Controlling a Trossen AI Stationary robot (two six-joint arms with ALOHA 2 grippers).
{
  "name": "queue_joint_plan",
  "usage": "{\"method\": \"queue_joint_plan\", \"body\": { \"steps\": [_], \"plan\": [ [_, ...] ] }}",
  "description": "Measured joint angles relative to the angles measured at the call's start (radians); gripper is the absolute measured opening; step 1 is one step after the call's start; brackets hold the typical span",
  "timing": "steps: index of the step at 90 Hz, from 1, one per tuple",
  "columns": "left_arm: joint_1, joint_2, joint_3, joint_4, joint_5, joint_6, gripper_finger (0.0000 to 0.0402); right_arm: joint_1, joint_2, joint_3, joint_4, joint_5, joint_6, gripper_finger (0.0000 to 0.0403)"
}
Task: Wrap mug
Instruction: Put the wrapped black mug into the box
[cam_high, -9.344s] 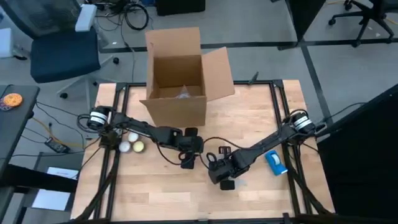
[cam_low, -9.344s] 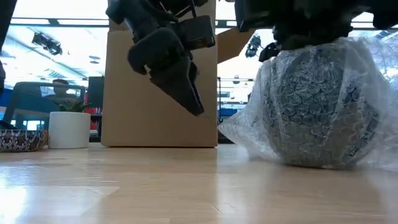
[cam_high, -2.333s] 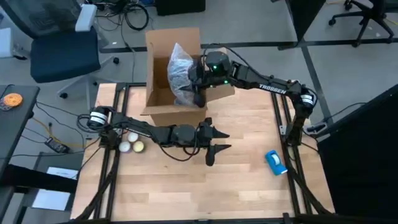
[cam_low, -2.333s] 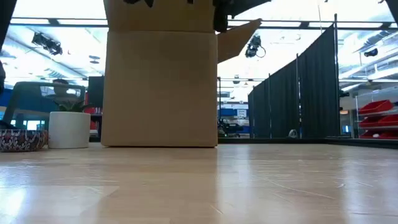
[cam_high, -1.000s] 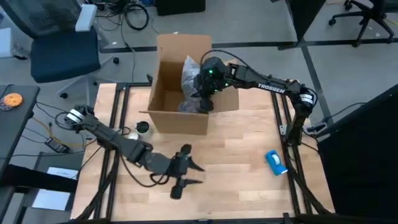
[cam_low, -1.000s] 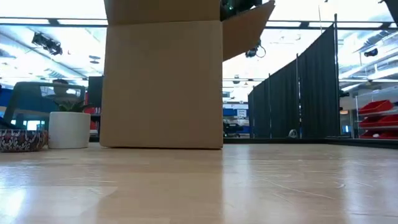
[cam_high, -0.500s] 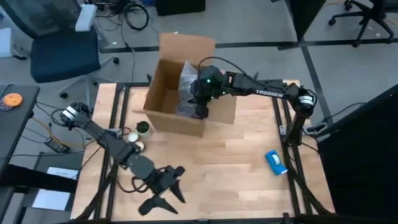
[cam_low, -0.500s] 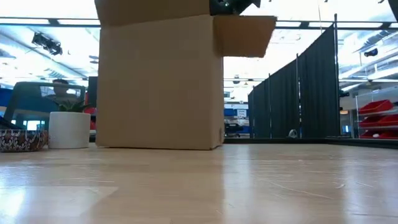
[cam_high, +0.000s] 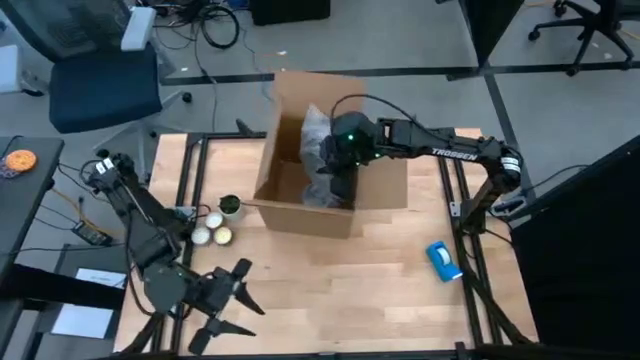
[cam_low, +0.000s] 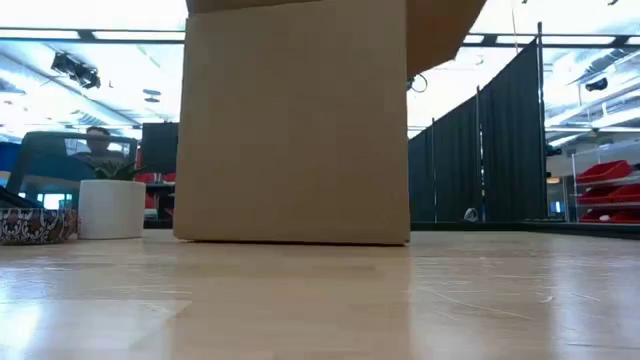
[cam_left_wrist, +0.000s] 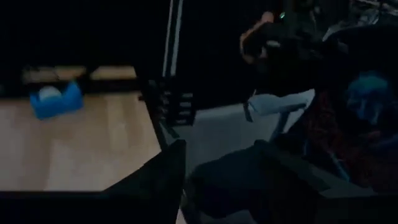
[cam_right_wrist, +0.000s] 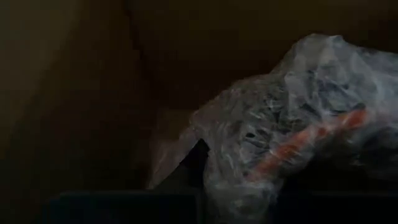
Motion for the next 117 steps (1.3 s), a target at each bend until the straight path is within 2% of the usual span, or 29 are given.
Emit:
{"method": "queue_joint_plan", "body": {
  "steps": [13,28,45,63,79,98,117],
  "plan": [
    [-0.015,-0.032,0.0,0.054,0.009,0.055,0.0173,-0.012,0.05,0.0,0.092,-0.035,0.0,0.001],
    [-0.03,-0.038,0.0,0.084,0.036,0.094,0.0173,-0.013,0.133,0.0,0.084,-0.018,0.01,0.0011],
    [0.014,-0.051,-0.001,-0.063,-0.159,0.082,0.0173,-0.027,0.18,0.001,0.052,-0.05,-0.002,0.001],
    [0.091,-0.119,0.0,-0.193,-0.17,0.085,0.0173,-0.033,0.212,-0.008,-0.039,-0.077,-0.019,0.001],
    [0.176,-0.162,0.0,-0.298,-0.268,0.085,0.0173,-0.033,0.261,-0.005,-0.029,-0.079,-0.015,0.001],
    [0.255,-0.152,-0.033,-0.306,-0.289,0.16,0.0173,-0.031,0.287,-0.003,-0.021,-0.033,0.038,0.0013],
    [0.313,-0.153,-0.074,-0.317,-0.286,0.219,0.0173,-0.049,0.334,-0.003,-0.018,-0.026,0.099,0.0046]
  ]
}}
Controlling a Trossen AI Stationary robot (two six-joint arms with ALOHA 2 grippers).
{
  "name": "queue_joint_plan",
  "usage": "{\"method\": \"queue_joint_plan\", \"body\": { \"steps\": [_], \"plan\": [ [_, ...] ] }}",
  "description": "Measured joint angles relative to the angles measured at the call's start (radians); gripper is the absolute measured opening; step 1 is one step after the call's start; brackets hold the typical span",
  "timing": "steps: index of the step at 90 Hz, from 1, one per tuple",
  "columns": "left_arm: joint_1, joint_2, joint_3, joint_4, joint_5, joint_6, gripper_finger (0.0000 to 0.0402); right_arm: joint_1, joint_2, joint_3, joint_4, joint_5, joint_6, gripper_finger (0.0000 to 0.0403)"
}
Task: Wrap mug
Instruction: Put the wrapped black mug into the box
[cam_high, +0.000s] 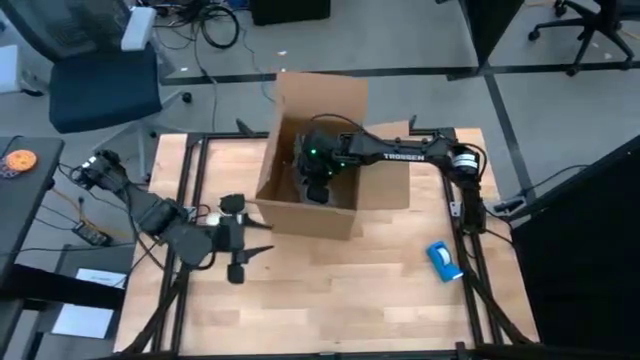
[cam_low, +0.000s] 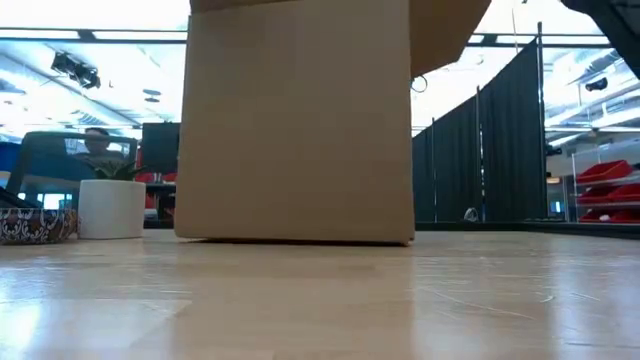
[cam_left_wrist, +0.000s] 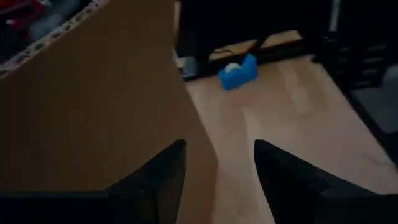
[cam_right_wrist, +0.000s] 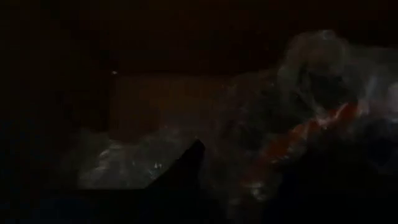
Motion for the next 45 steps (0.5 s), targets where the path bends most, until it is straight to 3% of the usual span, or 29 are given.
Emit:
{"method": "queue_joint_plan", "body": {
  "steps": [22,34,45],
  "plan": [
    [0.01,-0.003,0.0,0.063,0.059,0.052,0.0173,-0.001,0.018,0.002,-0.03,-0.007,0.052,0.0084],
    [0.014,-0.002,-0.001,0.126,0.057,-0.005,0.0173,0.005,0.0,0.028,-0.111,-0.013,0.053,0.0133],
    [0.011,0.003,-0.001,0.243,0.069,-0.027,0.0173,0.02,-0.061,0.071,-0.193,0.065,0.037,0.0189]
  ]
}}
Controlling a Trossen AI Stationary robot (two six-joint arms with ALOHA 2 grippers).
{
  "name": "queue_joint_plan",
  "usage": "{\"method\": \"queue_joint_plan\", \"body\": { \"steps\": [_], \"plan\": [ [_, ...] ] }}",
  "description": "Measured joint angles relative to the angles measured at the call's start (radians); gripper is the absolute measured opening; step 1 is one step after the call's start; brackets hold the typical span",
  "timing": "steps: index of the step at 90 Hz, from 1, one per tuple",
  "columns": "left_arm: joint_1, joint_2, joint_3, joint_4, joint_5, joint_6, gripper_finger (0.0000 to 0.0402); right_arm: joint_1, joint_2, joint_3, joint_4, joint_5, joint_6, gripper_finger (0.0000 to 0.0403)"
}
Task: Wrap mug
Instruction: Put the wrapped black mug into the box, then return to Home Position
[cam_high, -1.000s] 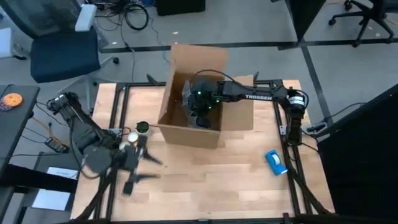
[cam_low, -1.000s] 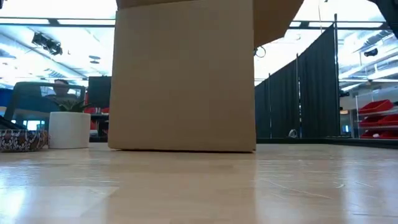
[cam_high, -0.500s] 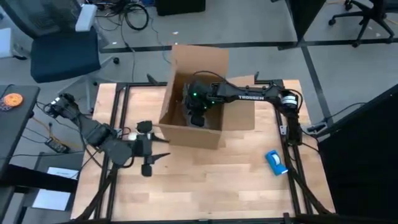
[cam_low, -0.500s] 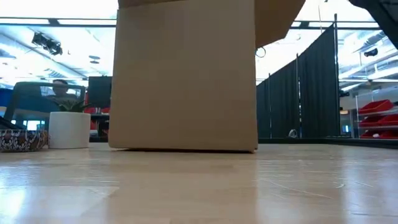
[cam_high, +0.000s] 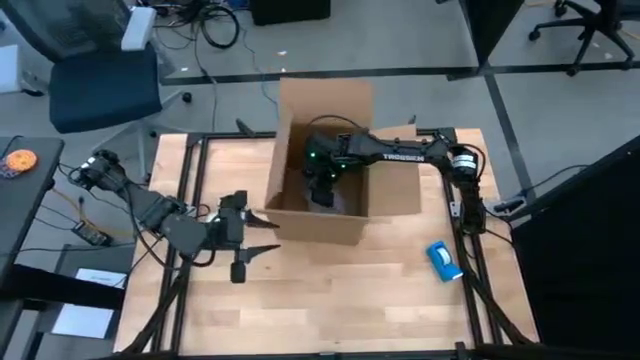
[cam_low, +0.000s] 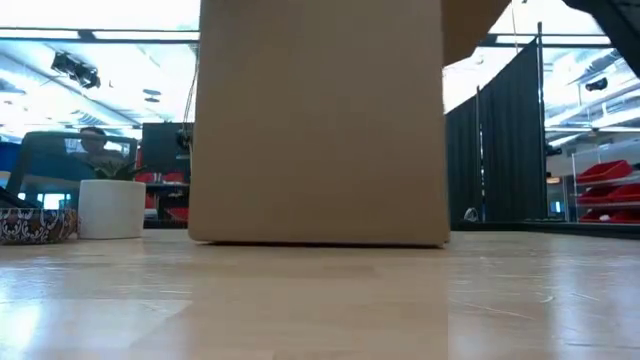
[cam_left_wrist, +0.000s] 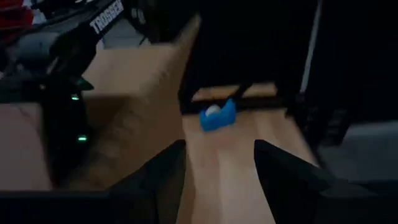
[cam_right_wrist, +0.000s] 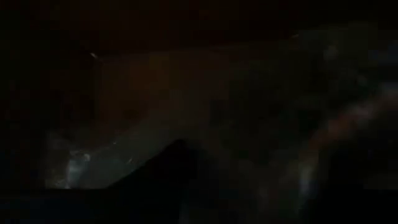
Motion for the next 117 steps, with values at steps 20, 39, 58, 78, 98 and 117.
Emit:
{"method": "queue_joint_plan", "body": {
  "steps": [20,39,58,78,98,117],
  "plan": [
    [0.001,-0.001,0.001,0.143,0.005,0.083,0.0173,0.014,-0.21,0.014,-0.057,0.117,0.021,0.0277],
    [-0.001,-0.002,0.001,0.194,0.01,0.159,0.0173,0.107,-0.446,-0.001,-0.086,0.186,0.092,0.0298],
    [-0.034,-0.011,0.023,0.218,0.07,0.246,0.0172,0.297,-0.668,-0.144,-0.058,0.345,0.213,0.0272],
    [-0.051,-0.03,0.027,0.203,0.069,0.288,0.0173,0.46,-0.895,-0.46,0.097,0.471,0.338,0.0219],
    [-0.051,-0.045,0.028,0.19,0.068,0.293,0.0173,0.515,-1.135,-0.709,0.317,0.497,0.315,0.0152],
    [-0.051,-0.048,0.028,0.179,0.057,0.294,0.0172,0.516,-1.349,-0.817,0.348,0.482,0.302,0.0086]
  ]
}}
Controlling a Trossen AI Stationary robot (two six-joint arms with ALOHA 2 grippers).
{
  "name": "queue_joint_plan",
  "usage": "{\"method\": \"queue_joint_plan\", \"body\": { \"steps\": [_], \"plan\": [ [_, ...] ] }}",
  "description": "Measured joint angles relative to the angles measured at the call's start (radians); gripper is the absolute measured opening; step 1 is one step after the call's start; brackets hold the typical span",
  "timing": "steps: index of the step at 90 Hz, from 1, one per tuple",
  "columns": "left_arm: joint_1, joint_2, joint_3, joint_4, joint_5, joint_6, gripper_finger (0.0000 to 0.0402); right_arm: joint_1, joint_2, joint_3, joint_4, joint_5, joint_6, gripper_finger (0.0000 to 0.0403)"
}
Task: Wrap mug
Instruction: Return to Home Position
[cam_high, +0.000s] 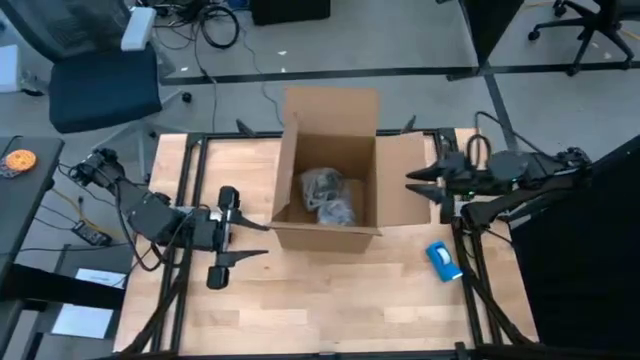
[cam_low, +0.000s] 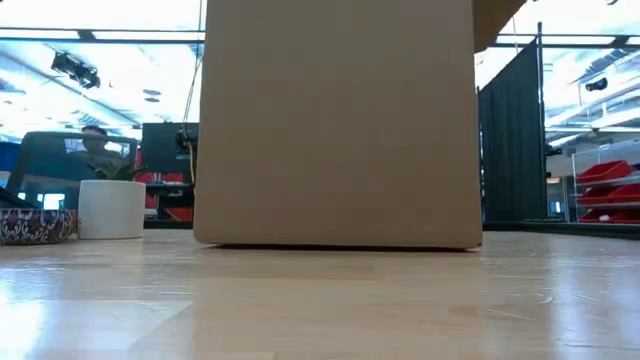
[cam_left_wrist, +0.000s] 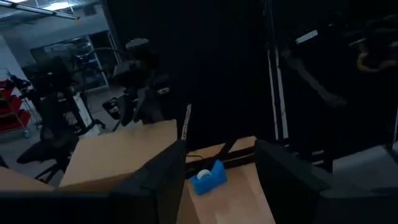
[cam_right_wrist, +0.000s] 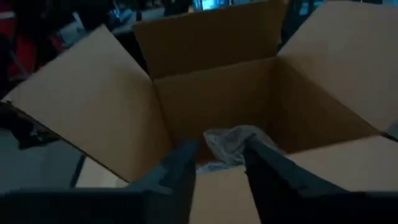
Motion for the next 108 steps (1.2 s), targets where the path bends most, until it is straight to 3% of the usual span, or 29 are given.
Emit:
{"method": "queue_joint_plan", "body": {
  "steps": [19,28,42,55,69,83,100,108],
  "plan": [
    [0.0,0.0,0.0,-0.017,-0.003,0.0,0.0173,0.0,-0.189,-0.026,-0.112,-0.222,0.12,0.0008],
    [0.001,0.0,0.0,-0.025,-0.003,0.0,0.0172,0.0,-0.246,-0.027,-0.189,-0.338,0.236,0.0007],
    [0.001,0.0,0.0,-0.022,-0.003,-0.001,0.0172,0.0,-0.28,-0.055,-0.388,-0.379,0.427,0.0001],
    [0.001,0.0,0.0,-0.015,-0.002,-0.005,0.0173,0.0,-0.282,-0.175,-0.375,-0.46,0.479,0.0],
    [0.0,-0.023,0.0,-0.048,0.0,-0.047,0.0172,0.0,-0.281,-0.346,-0.25,-0.517,0.523,0.0],
    [-0.006,-0.101,0.0,-0.104,-0.001,-0.138,0.0173,0.0,-0.278,-0.534,0.063,-0.579,0.545,0.0],
    [-0.026,-0.211,-0.041,-0.111,-0.003,-0.142,0.0172,-0.005,-0.276,-0.719,0.426,-0.555,0.418,0.0],
    [-0.027,-0.273,-0.09,-0.112,-0.052,-0.145,0.0173,-0.015,-0.276,-0.797,0.561,-0.526,0.357,0.0]
  ]
}}
